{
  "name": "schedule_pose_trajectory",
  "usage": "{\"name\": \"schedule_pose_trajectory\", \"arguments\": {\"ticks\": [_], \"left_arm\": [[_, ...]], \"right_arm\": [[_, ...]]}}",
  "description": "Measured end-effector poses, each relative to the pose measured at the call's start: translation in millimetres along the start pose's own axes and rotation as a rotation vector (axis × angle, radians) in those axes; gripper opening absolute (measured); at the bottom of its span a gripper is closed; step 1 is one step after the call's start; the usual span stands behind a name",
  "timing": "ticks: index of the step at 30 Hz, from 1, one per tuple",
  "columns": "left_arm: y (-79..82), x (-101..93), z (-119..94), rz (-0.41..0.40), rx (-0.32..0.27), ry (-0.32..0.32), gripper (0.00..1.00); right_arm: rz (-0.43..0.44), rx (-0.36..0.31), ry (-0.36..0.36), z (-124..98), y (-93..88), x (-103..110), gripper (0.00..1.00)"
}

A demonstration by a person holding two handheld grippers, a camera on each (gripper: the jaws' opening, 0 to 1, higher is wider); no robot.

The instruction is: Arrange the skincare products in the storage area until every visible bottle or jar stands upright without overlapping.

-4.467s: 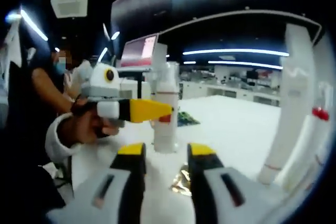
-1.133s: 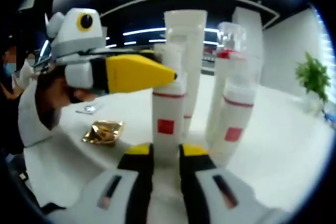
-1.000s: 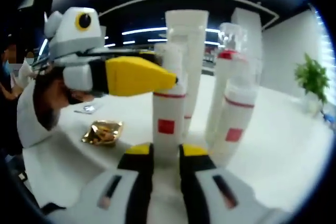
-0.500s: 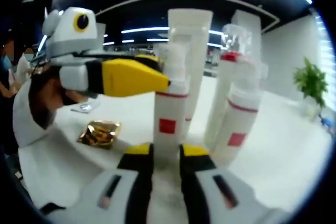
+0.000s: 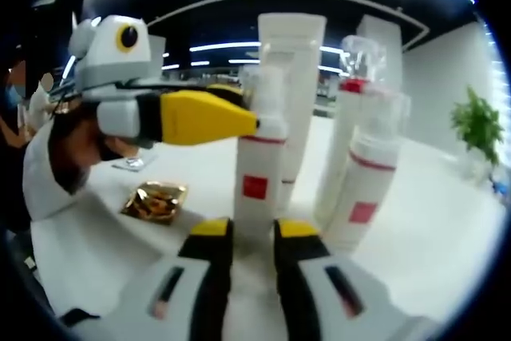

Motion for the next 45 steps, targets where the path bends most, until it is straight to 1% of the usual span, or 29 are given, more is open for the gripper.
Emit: {"name": "schedule_pose_trajectory", "arguments": {"ticks": [3,13,16,24,27,30,32,36,38,40,42,44,45], "left_arm": [[-0.6,0.5,-0.6,-0.007,-0.002,0.000,0.21],[-3.8,-1.1,-1.2,-0.002,0.001,0.001,0.21],[-3.7,-1.9,-1.5,0.005,0.006,-0.005,0.21],[-3.8,-3.8,-2.2,0.013,0.013,-0.008,0.21],[-3.4,-3.0,-4.4,0.023,0.017,0.002,0.21],[-0.8,-2.2,-8.8,0.022,0.009,0.001,0.21],[1.1,-1.5,-11.9,0.034,0.003,-0.004,0.22],[6.2,2.2,-18.9,0.019,-0.013,0.022,0.22],[8.6,1.6,-22.2,0.022,-0.018,0.027,0.22],[8.1,1.4,-27.4,0.037,-0.007,0.036,0.22],[5.6,1.9,-32.2,0.042,0.018,0.050,0.23],[0.4,3.2,-39.7,0.072,0.067,0.079,0.25],[-1.9,4.0,-42.3,0.097,0.087,0.094,0.26]], "right_arm": [[0.011,-0.005,0.006,-0.1,-0.8,0.9,0.25],[-0.004,-0.021,-0.002,-3.8,-1.8,-2.1,0.23],[-0.023,-0.057,-0.009,-6.2,1.7,-3.7,0.20],[-0.043,-0.056,0.006,-6.3,2.6,-2.2,0.19],[-0.047,-0.062,0.006,-8.1,3.9,-0.8,0.19],[-0.074,-0.088,-0.017,-12.9,9.6,-3.2,0.20],[-0.098,-0.102,-0.015,-15.8,14.4,-3.3,0.20],[-0.132,-0.139,-0.028,-24.0,26.4,-3.6,0.21],[-0.137,-0.145,-0.025,-27.2,30.7,-2.9,0.21],[-0.138,-0.154,-0.022,-30.4,33.5,-1.5,0.21],[-0.141,-0.158,-0.008,-32.8,35.7,1.5,0.21],[-0.127,-0.197,0.035,-32.3,38.5,7.8,0.22],[-0.114,-0.200,0.045,-32.0,38.3,10.2,0.22]]}}
Point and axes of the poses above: the point that each gripper's makers call its tool centre point, and the gripper's own axes: z roughly forward along the fingers, x roughly to its left, y roughly out of its top, the point moved 9 cm from there along -z, roughly backward along the fingers, and after that the axes turned 12 degrees about -x, right-handed, at the moved point
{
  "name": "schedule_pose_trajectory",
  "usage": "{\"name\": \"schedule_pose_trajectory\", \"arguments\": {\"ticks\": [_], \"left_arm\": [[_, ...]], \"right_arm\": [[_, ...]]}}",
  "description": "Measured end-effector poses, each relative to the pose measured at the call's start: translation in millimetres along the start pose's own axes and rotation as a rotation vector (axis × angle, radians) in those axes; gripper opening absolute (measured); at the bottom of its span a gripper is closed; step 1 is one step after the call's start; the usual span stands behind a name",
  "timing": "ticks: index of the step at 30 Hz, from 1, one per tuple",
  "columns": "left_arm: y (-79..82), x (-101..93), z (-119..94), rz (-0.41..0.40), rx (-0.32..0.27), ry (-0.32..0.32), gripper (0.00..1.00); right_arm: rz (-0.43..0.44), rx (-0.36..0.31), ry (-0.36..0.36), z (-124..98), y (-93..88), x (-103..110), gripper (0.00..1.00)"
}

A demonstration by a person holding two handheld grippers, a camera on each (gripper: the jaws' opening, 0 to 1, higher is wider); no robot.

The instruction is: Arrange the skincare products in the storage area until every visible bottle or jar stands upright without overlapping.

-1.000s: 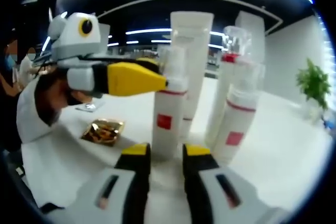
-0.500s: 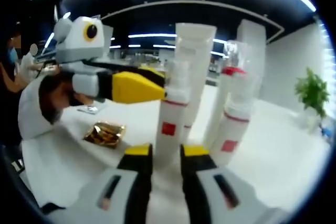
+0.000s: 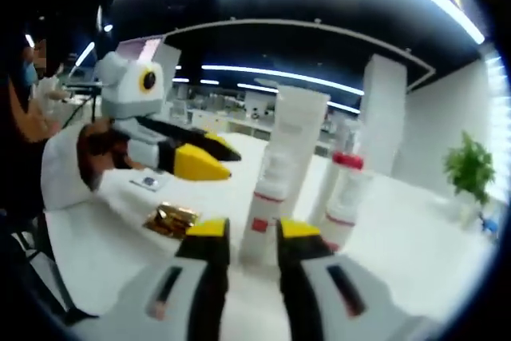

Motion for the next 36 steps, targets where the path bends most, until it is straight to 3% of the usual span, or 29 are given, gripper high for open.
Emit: {"name": "schedule_pose_trajectory", "arguments": {"ticks": [3,7,13,17,22,25,29,33,36], "left_arm": [[-4.1,-0.4,-4.3,0.036,0.038,0.018,0.30],[-4.1,0.3,-11.9,0.039,0.032,0.041,0.36],[-5.2,11.5,-32.6,0.078,0.047,0.149,0.40],[-3.9,16.7,-48.7,0.081,0.036,0.202,0.42],[-12.5,24.0,-72.7,0.124,0.112,0.269,0.42],[-14.7,27.7,-82.3,0.113,0.131,0.308,0.41],[-20.3,32.2,-92.0,0.032,0.140,0.350,0.39],[-33.0,33.8,-101.3,0.009,0.228,0.363,0.38],[-37.0,34.3,-104.5,-0.004,0.254,0.362,0.39]], "right_arm": [[0.017,-0.005,0.045,5.3,-0.7,8.7,0.23],[0.022,-0.005,0.080,11.0,-0.5,16.5,0.23],[0.105,-0.011,0.159,22.0,-2.1,28.3,0.29],[0.098,0.014,0.173,26.9,-5.2,32.6,0.30],[0.099,0.067,0.192,33.8,-12.5,36.5,0.30],[0.093,0.095,0.201,37.8,-16.1,38.8,0.30],[0.093,0.122,0.227,43.9,-18.2,44.2,0.31],[0.096,0.157,0.243,49.6,-22.5,49.9,0.33],[0.104,0.182,0.261,52.9,-25.5,53.9,0.35]]}}
Point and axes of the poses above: the point that each gripper's makers call its tool centre point, and the gripper's own axes: z roughly forward along the fingers, x roughly to its left, y roughly out of its top, the point moved 9 cm from there along -z, roughly backward along the fingers, and after that the axes turned 12 degrees about -x, right-handed, at the moved point
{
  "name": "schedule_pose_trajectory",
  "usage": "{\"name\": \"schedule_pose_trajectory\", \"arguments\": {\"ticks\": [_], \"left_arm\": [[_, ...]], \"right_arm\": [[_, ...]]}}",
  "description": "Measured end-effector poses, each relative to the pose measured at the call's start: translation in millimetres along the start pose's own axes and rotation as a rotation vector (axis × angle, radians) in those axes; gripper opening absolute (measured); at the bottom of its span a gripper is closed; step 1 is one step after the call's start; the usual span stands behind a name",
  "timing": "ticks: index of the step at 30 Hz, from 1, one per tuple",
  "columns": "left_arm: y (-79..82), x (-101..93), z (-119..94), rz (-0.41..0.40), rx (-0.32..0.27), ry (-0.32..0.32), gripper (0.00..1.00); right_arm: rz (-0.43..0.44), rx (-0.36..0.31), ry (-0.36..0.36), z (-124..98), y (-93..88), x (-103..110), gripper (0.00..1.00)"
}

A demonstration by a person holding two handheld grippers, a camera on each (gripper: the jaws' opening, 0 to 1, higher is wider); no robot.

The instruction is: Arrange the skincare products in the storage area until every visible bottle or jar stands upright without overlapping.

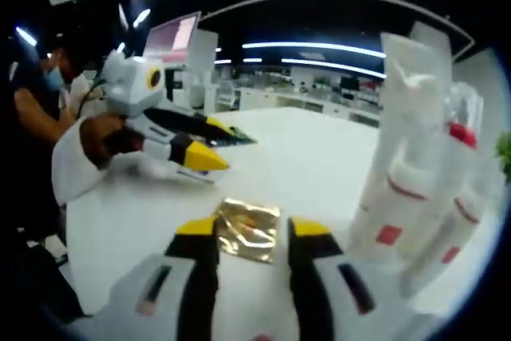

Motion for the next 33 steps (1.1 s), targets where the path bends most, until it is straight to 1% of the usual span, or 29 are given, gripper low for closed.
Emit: {"name": "schedule_pose_trajectory", "arguments": {"ticks": [2,5,7,10,11,13,15,18,21,25,28,31,33], "left_arm": [[-2.4,1.0,-1.9,-0.008,0.012,-0.002,0.40],[-6.2,3.6,-3.7,-0.056,0.028,-0.008,0.42],[-7.9,3.6,-4.2,-0.057,0.040,-0.009,0.43],[-14.2,4.2,-4.6,-0.055,0.087,-0.014,0.42],[-14.2,5.5,-5.1,-0.103,0.080,-0.010,0.42],[-15.4,8.8,-7.1,-0.135,0.083,0.005,0.42],[-15.7,10.4,-9.2,-0.140,0.085,0.005,0.41],[-16.3,9.9,-11.6,-0.145,0.084,-0.005,0.34],[-17.3,9.3,-13.9,-0.162,0.083,-0.004,0.34],[-18.4,9.3,-22.4,-0.174,0.099,0.029,0.34],[-21.8,9.4,-32.0,-0.207,0.097,0.049,0.34],[-24.3,9.5,-38.8,-0.216,0.094,0.065,0.32],[-24.0,9.6,-43.7,-0.221,0.106,0.077,0.32]], "right_arm": [[0.001,0.019,-0.002,3.5,-2.1,1.1,0.36],[0.001,0.035,-0.002,6.9,-3.5,2.3,0.37],[0.011,0.038,0.006,8.1,-4.1,4.0,0.37],[0.029,0.044,0.019,11.2,-4.1,6.3,0.37],[0.031,0.046,0.020,11.9,-3.9,6.6,0.37],[0.043,0.051,0.019,13.1,-3.7,6.8,0.38],[0.061,0.054,0.019,15.3,-4.0,5.2,0.38],[0.074,0.054,0.019,15.8,-4.2,5.5,0.38],[0.074,0.056,0.023,16.8,-3.9,6.4,0.38],[0.079,0.053,0.052,20.1,-3.3,12.3,0.38],[0.074,0.046,0.071,22.9,-3.3,18.8,0.38],[0.074,0.043,0.094,25.1,-2.5,24.2,0.38],[0.073,0.046,0.107,27.0,-2.0,28.0,0.38]]}}
Point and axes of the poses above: the point that each gripper's makers call its tool centre point, and the gripper's own axes: z roughly forward along the fingers, x roughly to its left, y roughly out of its top, the point moved 9 cm from there along -z, roughly backward along the fingers, and after that the axes turned 12 degrees about -x, right-handed, at the moved point
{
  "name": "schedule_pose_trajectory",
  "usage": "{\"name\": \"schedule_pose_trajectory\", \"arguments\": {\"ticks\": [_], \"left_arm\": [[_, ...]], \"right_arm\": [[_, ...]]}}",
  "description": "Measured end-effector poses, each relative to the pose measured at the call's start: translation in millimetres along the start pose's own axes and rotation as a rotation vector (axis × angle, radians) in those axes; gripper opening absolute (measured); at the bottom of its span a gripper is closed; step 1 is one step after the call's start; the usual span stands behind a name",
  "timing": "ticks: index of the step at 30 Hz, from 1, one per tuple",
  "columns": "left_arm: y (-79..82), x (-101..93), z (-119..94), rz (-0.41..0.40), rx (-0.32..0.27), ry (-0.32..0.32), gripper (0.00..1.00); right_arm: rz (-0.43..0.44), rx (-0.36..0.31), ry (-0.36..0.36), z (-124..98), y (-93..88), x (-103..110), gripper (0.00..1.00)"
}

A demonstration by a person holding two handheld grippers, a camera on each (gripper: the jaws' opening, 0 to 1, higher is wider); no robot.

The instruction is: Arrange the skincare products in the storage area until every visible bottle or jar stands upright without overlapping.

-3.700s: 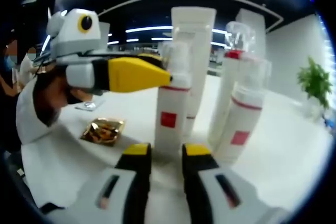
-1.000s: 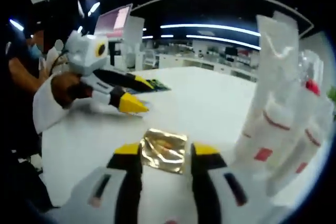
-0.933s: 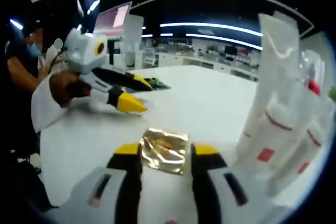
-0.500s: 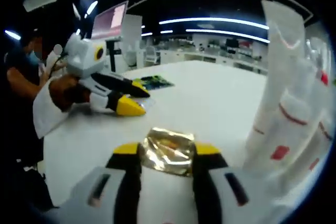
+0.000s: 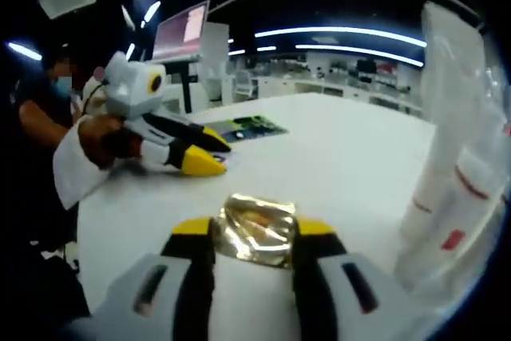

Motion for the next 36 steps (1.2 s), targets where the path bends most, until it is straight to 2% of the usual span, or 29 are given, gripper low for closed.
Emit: {"name": "schedule_pose_trajectory", "arguments": {"ticks": [5,10,16,22,31,36], "left_arm": [[-1.3,-0.4,-12.9,-0.007,0.034,0.014,0.32],[-4.0,2.5,-24.4,-0.034,0.035,0.022,0.28],[-5.8,9.2,-40.9,-0.035,0.061,0.044,0.27],[-5.3,13.4,-45.1,-0.039,0.074,0.057,0.27],[-6.4,25.9,-61.3,-0.039,0.096,0.074,0.27],[-5.0,28.0,-63.3,-0.045,0.105,0.076,0.28]], "right_arm": [[-0.007,0.003,0.060,9.3,0.6,14.6,0.38],[-0.025,0.002,0.120,16.1,2.5,28.9,0.38],[-0.036,-0.001,0.173,23.5,4.5,44.6,0.38],[-0.042,0.001,0.225,32.9,7.6,59.6,0.38],[-0.063,-0.019,0.334,48.8,11.8,97.8,0.38],[-0.078,-0.021,0.385,58.2,15.7,114.6,0.38]]}}
Point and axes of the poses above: the point that each gripper's makers call its tool centre point, and the gripper's own axes: z roughly forward along the fingers, x roughly to its left, y roughly out of its top, the point moved 9 cm from there along -z, roughly backward along the fingers, and after that the axes turned 12 degrees about -x, right-handed, at the moved point
